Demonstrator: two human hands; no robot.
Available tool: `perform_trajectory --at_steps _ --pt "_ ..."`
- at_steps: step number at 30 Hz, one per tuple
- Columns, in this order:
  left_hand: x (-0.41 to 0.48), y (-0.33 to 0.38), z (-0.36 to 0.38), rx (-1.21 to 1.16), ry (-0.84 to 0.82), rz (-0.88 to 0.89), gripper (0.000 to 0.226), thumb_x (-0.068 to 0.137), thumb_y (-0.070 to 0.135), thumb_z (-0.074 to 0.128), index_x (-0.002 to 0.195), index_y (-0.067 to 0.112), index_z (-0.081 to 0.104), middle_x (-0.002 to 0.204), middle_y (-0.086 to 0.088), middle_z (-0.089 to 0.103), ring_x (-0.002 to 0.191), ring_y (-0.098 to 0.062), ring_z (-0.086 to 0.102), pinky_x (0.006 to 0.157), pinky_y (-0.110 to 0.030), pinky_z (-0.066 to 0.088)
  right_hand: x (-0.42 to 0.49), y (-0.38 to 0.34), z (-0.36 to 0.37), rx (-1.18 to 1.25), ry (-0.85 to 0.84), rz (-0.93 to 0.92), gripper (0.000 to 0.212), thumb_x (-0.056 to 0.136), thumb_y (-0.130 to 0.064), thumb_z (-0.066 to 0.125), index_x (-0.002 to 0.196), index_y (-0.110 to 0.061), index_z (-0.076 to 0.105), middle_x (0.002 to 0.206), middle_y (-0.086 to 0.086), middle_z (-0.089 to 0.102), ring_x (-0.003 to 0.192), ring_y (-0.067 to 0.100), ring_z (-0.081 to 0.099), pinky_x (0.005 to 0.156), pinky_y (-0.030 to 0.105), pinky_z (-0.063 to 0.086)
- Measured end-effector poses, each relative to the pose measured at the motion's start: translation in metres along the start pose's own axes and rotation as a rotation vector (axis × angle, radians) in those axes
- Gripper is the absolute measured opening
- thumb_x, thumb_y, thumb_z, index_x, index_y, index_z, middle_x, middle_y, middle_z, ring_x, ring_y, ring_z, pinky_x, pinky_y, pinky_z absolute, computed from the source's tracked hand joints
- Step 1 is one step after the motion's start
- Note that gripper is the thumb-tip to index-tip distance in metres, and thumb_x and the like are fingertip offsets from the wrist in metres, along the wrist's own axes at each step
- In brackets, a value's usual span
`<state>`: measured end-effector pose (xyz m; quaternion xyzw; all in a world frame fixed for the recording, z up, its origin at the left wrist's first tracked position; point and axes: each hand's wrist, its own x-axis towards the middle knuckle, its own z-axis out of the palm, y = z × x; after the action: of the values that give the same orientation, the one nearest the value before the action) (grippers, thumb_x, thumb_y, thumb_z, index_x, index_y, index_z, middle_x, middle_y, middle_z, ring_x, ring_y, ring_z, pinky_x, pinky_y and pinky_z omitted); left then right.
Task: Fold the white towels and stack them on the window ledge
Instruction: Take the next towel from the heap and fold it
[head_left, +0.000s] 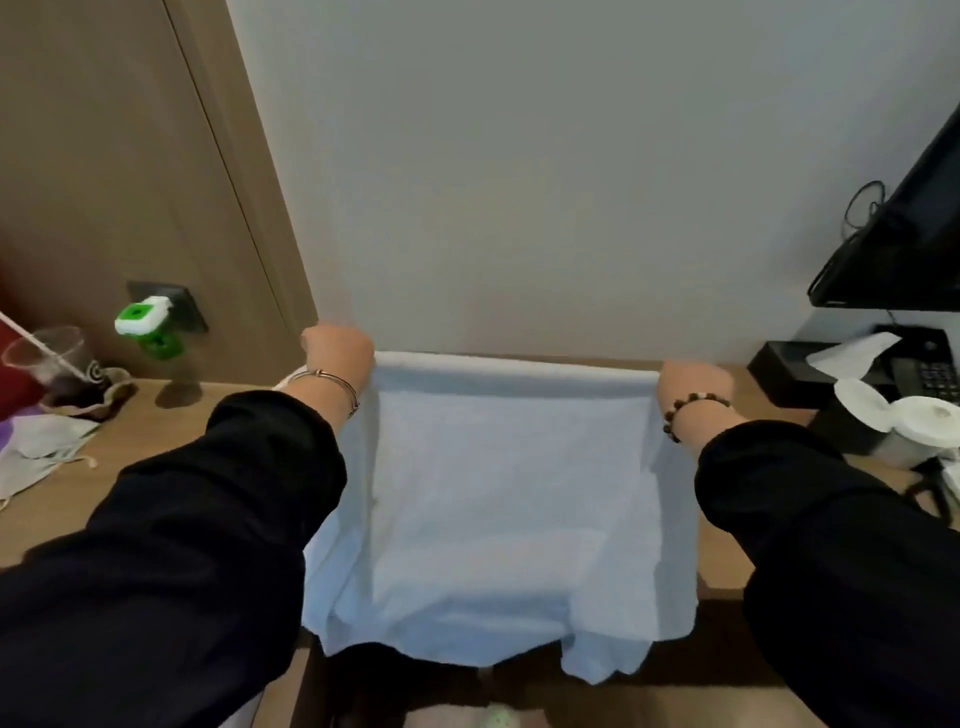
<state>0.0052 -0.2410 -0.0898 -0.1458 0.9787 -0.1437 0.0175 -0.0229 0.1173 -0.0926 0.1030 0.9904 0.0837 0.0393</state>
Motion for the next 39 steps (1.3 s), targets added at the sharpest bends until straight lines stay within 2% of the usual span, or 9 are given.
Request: perform_trajectory --at_steps 7,14,17,20,24,28,32,36,39 --pt "0.103 0.037 0.019 -0.245 -0.152 -0.162 0.028 0.088 0.001 0.054 0.116 0.004 0.059 0.114 -0.011 0.063 0.107 -0.029 0.06 0.083 -0.034 0.048 0.111 -0.025 0.014 0.162 -0.13 0.019 0.023 0.093 -0.008 0.05 0.11 -0.001 0.064 0.092 0.011 0.06 0.09 0.026 0.057 0.078 0.032 0.048" --pt "0.188 0.069 0.026 -0.982 0.165 -0.565 0.043 0.094 0.001 0.039 0.136 0.007 0.039 0.145 -0.014 0.036 0.129 -0.03 0.04 0.1 -0.035 0.033 0.208 -0.062 0.018 0.698 0.197 -0.059 0.033 0.091 0.008 0.039 0.122 -0.001 0.048 0.128 0.016 0.039 0.1 0.039 0.054 0.083 0.038 0.043" --pt "0.167 0.116 0.059 -0.782 0.021 -0.423 0.072 0.096 0.01 0.041 0.152 0.025 -0.001 0.16 -0.005 -0.008 0.147 -0.022 0.001 0.114 -0.047 0.014 0.206 -0.081 0.058 0.671 -0.152 -0.131 0.054 0.095 -0.002 0.045 0.145 -0.008 0.025 0.15 0.01 0.02 0.124 0.035 0.045 0.1 0.038 0.04" --pt "0.118 0.177 0.105 -0.574 -0.204 -0.021 0.068 0.1 0.024 0.034 0.149 0.031 -0.013 0.158 -0.002 -0.018 0.146 -0.024 -0.011 0.114 -0.054 0.008 0.182 -0.091 0.117 0.511 -0.43 -0.212 0.063 0.097 -0.022 0.047 0.15 -0.011 0.014 0.156 0.009 0.013 0.139 0.031 0.028 0.113 0.042 0.028" --pt "0.077 0.223 0.157 -0.506 -0.573 0.218 0.063 0.099 0.05 0.021 0.147 0.037 -0.017 0.156 0.002 -0.024 0.144 -0.025 -0.021 0.112 -0.06 0.001 0.15 -0.09 0.164 0.066 -0.393 -0.44 0.06 0.097 -0.031 0.039 0.149 -0.012 0.016 0.158 0.011 0.003 0.146 0.027 0.003 0.118 0.047 0.005" --pt "0.063 0.233 0.176 -0.362 -0.455 0.228 0.064 0.095 0.06 0.011 0.145 0.038 -0.021 0.153 -0.001 -0.031 0.142 -0.029 -0.026 0.109 -0.064 -0.002 0.123 -0.074 0.177 0.156 -0.204 -0.364 0.054 0.096 -0.03 0.043 0.145 -0.014 0.026 0.159 0.011 0.0 0.147 0.025 -0.004 0.118 0.046 0.0" --pt "0.056 0.241 0.176 -0.368 -0.369 0.188 0.058 0.098 0.052 0.011 0.146 0.039 -0.019 0.155 -0.003 -0.026 0.143 -0.03 -0.022 0.108 -0.067 0.002 0.092 -0.045 0.181 0.531 -0.074 0.033 0.068 0.092 -0.044 0.052 0.147 -0.014 0.024 0.157 0.01 0.012 0.145 0.025 0.008 0.117 0.041 0.008" --pt "0.048 0.269 0.163 -0.393 -0.307 0.281 0.064 0.098 0.014 0.027 0.151 0.033 -0.004 0.158 0.002 -0.016 0.144 -0.029 -0.017 0.109 -0.066 0.003 0.09 -0.012 0.186 0.848 -0.222 0.383 0.074 0.082 -0.054 0.061 0.137 -0.008 0.041 0.137 0.012 0.046 0.127 0.031 0.041 0.104 0.044 0.038" --pt "0.04 0.289 0.16 -0.472 -0.287 0.282 0.054 0.1 0.031 0.022 0.152 0.029 0.005 0.16 0.007 -0.008 0.146 -0.022 -0.012 0.113 -0.059 0.0 0.097 0.005 0.188 0.839 -0.295 0.351 0.051 0.077 -0.051 0.067 0.104 -0.009 0.058 0.112 0.011 0.059 0.1 0.029 0.057 0.081 0.037 0.05"
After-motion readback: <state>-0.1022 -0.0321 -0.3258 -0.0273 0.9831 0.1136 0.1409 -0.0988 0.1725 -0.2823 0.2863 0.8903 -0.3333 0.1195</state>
